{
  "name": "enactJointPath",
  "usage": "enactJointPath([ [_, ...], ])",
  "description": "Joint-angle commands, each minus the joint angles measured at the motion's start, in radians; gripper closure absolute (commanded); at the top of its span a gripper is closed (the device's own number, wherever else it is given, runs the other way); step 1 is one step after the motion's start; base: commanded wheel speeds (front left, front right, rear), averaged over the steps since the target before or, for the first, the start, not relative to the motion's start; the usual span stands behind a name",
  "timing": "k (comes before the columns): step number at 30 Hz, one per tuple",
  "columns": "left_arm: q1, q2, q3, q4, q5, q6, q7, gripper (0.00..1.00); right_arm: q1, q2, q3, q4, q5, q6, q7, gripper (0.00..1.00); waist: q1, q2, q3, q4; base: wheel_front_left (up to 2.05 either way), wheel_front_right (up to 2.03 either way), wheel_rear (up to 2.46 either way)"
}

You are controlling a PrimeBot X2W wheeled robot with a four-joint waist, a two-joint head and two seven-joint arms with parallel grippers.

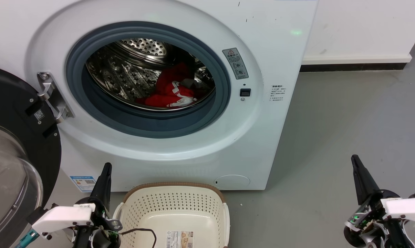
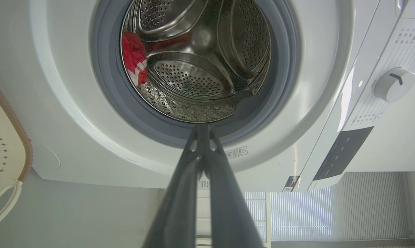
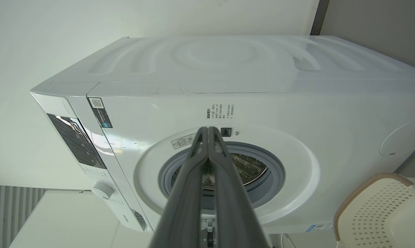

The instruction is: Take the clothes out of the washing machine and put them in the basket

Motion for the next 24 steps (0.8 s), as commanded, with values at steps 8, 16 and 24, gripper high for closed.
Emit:
enactJointPath([
  [8, -0.006, -0.002, 0.003, 0.000, 0.002, -0.002, 0.003, 1.00, -0.014, 0.004, 0.000, 0.002, -0.005, 0.000, 0.000, 1.00, 0.0000, -0.0001, 0.000, 0.000, 0.00, 0.00, 0.00],
  [16, -0.006, -0.002, 0.003, 0.000, 0.002, -0.002, 0.003, 1.00, -0.014, 0.004, 0.000, 0.002, -0.005, 0.000, 0.000, 1.00, 0.0000, -0.0001, 0.000, 0.000, 0.00, 0.00, 0.00],
  [24, -0.006, -0.002, 0.003, 0.000, 0.002, -0.002, 0.003, 1.00, -0.014, 0.004, 0.000, 0.002, -0.005, 0.000, 0.000, 1.00, 0.0000, -0.0001, 0.000, 0.000, 0.00, 0.00, 0.00],
])
